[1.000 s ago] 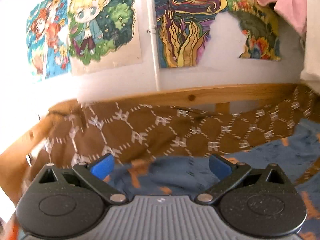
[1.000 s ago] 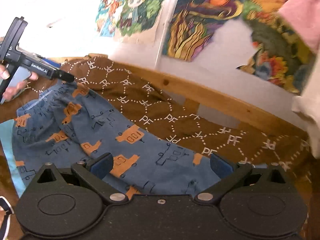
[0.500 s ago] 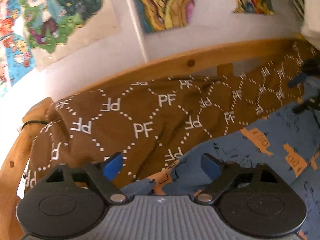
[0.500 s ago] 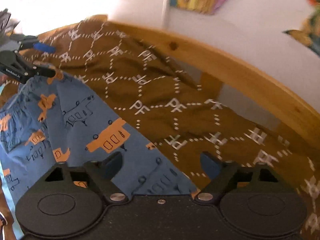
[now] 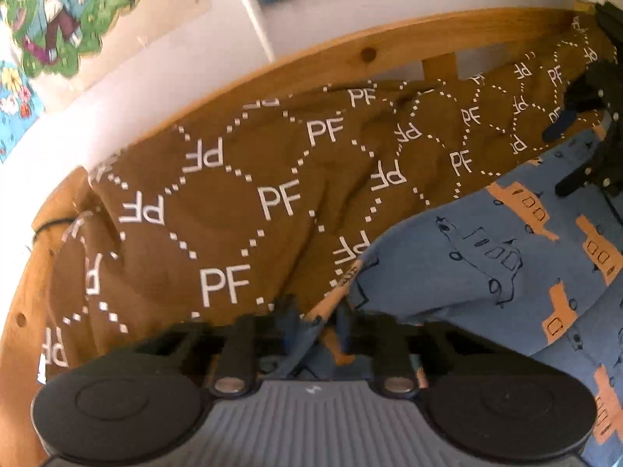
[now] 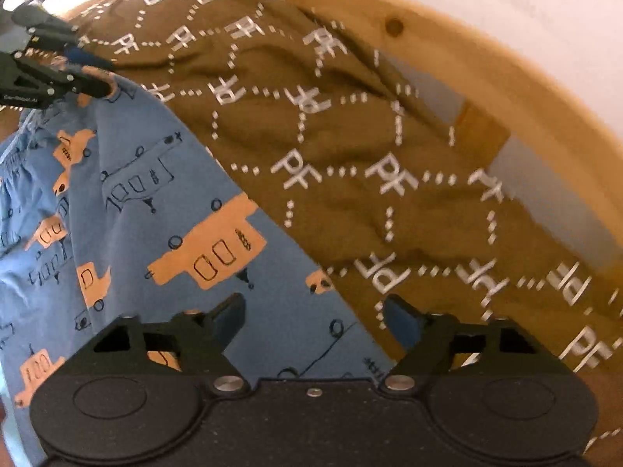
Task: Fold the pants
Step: 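Grasp the pant hems with the left gripper while the right gripper grasps the other hem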
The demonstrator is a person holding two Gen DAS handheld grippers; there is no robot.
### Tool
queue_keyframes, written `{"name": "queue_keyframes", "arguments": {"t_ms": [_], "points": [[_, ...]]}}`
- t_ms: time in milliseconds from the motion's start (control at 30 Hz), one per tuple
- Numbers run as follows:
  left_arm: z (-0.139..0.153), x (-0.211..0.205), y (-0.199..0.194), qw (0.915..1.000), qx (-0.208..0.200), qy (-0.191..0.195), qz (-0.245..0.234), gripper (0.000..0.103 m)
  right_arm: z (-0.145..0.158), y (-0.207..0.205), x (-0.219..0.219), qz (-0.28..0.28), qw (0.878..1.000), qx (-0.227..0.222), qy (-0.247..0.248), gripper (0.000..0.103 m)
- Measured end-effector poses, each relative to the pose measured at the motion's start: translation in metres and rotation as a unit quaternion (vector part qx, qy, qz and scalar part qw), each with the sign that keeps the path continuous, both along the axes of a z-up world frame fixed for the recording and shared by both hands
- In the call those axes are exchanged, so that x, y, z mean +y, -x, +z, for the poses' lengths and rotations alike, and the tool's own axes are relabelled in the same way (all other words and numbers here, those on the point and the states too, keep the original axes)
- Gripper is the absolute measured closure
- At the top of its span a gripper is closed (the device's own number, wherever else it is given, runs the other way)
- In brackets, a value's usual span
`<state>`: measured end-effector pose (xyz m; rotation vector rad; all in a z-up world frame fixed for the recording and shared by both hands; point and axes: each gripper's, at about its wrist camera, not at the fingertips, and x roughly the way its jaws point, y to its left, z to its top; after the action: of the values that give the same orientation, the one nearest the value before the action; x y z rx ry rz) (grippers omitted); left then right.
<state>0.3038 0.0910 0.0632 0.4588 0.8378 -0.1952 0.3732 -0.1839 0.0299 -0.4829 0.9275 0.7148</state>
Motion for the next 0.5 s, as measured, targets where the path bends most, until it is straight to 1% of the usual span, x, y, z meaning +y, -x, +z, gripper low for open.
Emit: {"name": "queue_keyframes", "arguments": {"t_ms": [33, 100, 167, 200, 267, 333, 367, 467, 500], "points": [[0.001, 0.0, -0.001, 1.0, -0.001, 0.005, 0.0, 0.089, -0.002, -0.001, 0.0, -0.001, 1.0, 0.007, 0.0, 0.039], [0.002, 0.0, 0.001, 0.9999, -0.011, 0.01, 0.002, 0.092, -0.005, 0.001, 0.001, 0.003, 1.0, 0.011, 0.0, 0.043], [0.003, -0.001, 0.003, 0.9996, -0.023, 0.011, 0.009, 0.093, -0.006, 0.002, 0.0, 0.001, 1.0, 0.011, 0.0, 0.044], [0.004, -0.001, 0.004, 0.9994, -0.027, 0.011, 0.016, 0.093, -0.006, 0.001, -0.002, -0.002, 1.0, 0.01, -0.005, 0.047], [0.005, -0.001, 0.005, 0.9988, -0.034, 0.021, 0.029, 0.094, -0.005, 0.0, -0.005, -0.013, 1.0, 0.002, -0.01, 0.054], [0.008, 0.0, 0.005, 0.998, -0.042, 0.031, 0.036, 0.096, -0.006, -0.004, -0.006, -0.025, 1.0, -0.002, -0.01, 0.071], [0.009, 0.0, 0.005, 0.9976, -0.045, 0.036, 0.039, 0.098, -0.006, -0.005, -0.007, -0.031, 0.999, -0.002, -0.009, 0.073], [0.013, 0.0, 0.005, 0.9963, -0.051, 0.047, 0.05, 0.099, -0.007, -0.005, -0.004, -0.014, 1.0, -0.002, 0.003, 0.078], [0.014, 0.0, 0.006, 0.9959, -0.053, 0.05, 0.053, 0.1, -0.007, -0.004, -0.003, -0.009, 1.0, -0.003, 0.006, 0.088]]}}
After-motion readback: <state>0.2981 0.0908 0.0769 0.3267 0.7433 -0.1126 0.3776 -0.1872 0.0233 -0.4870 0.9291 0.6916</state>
